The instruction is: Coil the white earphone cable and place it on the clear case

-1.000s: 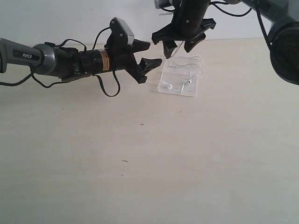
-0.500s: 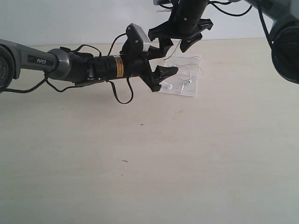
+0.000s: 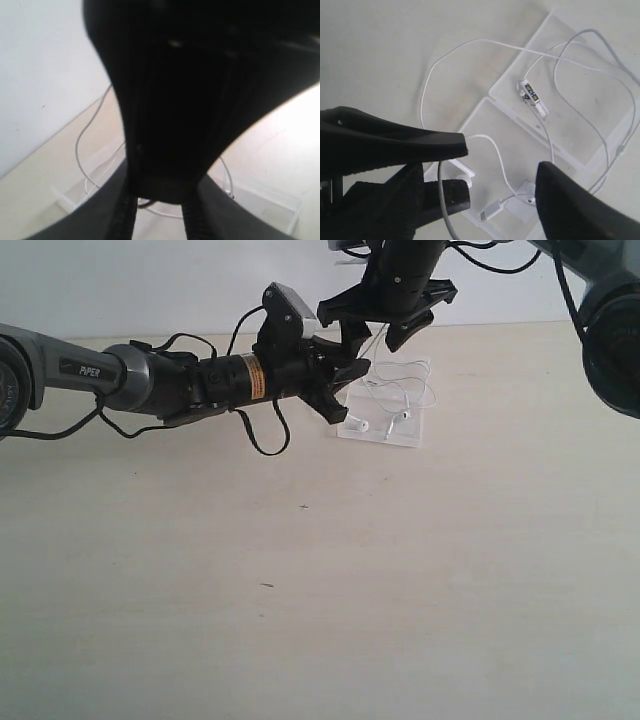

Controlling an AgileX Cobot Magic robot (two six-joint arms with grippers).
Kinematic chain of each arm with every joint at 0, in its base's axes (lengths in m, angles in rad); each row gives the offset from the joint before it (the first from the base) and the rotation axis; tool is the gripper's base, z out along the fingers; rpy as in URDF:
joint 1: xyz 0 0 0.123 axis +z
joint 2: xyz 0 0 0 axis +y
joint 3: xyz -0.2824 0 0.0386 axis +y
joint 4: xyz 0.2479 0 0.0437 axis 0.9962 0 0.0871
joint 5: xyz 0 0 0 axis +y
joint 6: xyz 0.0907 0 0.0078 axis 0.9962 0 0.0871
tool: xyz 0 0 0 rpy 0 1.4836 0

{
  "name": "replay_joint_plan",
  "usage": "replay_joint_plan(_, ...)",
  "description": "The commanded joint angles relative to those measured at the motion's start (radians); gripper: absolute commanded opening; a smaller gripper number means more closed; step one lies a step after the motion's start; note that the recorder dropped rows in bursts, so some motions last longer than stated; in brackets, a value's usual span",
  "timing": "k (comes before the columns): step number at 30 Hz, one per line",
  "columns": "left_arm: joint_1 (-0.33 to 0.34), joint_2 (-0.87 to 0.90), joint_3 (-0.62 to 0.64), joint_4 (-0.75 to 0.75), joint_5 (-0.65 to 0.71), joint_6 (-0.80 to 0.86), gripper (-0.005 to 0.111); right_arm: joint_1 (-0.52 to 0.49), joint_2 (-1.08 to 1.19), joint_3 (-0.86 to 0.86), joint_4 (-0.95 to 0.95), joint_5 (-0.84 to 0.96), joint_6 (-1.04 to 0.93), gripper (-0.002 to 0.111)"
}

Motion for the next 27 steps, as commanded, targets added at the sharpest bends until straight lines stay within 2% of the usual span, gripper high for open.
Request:
replay_joint_plan(1, -0.002, -0.001, -0.007, -0.018, 0.01, -0.003, 0.0, -0.005, -0.044, -0.004, 0.0, -0.012, -0.006, 0.062)
replay_joint_plan(18, -0.002, -0.001, -0.007, 0.009, 0.006, -0.003, 0.002, -0.013, -0.066, -0.004, 0.022, -0.012, -0.087, 0.062)
replay_joint_plan(20, -0.002, -0.001, -0.007, 0.014, 0.006, -0.003, 0.012, -0.013, -0.067, -0.004, 0.026, -0.012, -0.088, 0.062)
replay_joint_plan(24, -0.002, -0.001, -0.007, 0.014, 0.006, -0.005, 0.044, -0.013, -0.067, -0.004, 0.026, -0.012, -0.095, 0.062)
replay_joint_plan(27, -0.002, -0.001, -0.007, 0.014, 0.006, -0.005, 0.06, -0.013, -0.067, -0.004, 0.026, -0.012, -0.095, 0.062)
